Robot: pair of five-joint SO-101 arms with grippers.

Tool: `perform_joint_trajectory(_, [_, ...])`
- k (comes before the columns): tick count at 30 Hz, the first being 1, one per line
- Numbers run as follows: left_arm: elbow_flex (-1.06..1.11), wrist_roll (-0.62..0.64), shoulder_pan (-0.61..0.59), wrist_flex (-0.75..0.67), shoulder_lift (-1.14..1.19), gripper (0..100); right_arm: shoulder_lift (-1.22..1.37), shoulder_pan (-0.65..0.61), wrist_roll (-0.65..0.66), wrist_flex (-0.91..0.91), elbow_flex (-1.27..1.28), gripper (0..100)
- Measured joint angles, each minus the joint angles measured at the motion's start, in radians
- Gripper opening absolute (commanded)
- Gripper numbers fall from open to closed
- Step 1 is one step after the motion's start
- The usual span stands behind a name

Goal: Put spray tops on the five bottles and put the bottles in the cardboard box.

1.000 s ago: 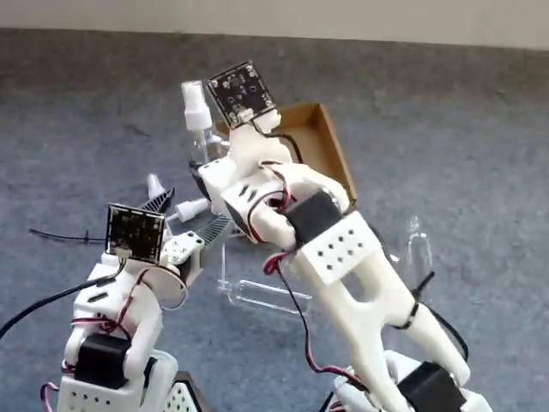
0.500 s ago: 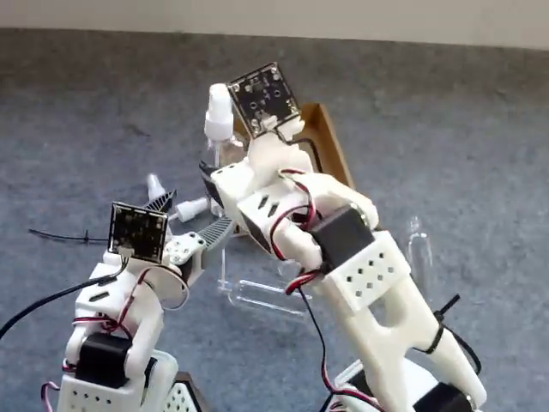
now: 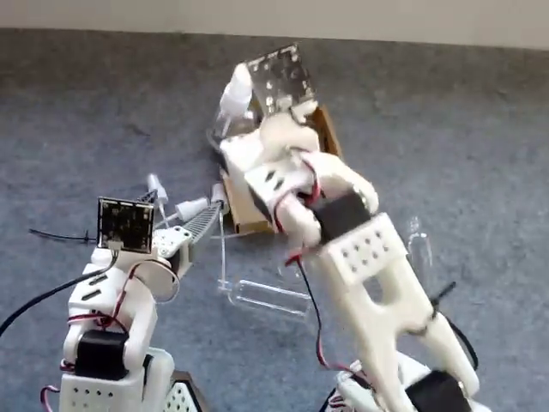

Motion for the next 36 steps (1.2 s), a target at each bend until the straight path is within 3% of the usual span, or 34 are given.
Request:
perform_joint_trajectory(7, [0.107,0.000,-0.126,-0.123,0.002,23,0.288,0.040,0.000,-0.273,0.000,0.5])
perform_joint_trajectory(11, [0.163,-0.020,-0.180,-0.238,0.002,22,0.413,0.043,0.000,-0.433,0.000,0.5])
perform_joint_trajectory(15, [0.166,-0.037,-0.189,-0.262,0.002,22,0.496,0.044,0.000,-0.525,0.000,0.5])
perform_joint_trajectory(36, [0.169,-0.040,-0.187,-0.269,0.002,22,0.733,0.091,0.000,-0.736,0.000,0.5])
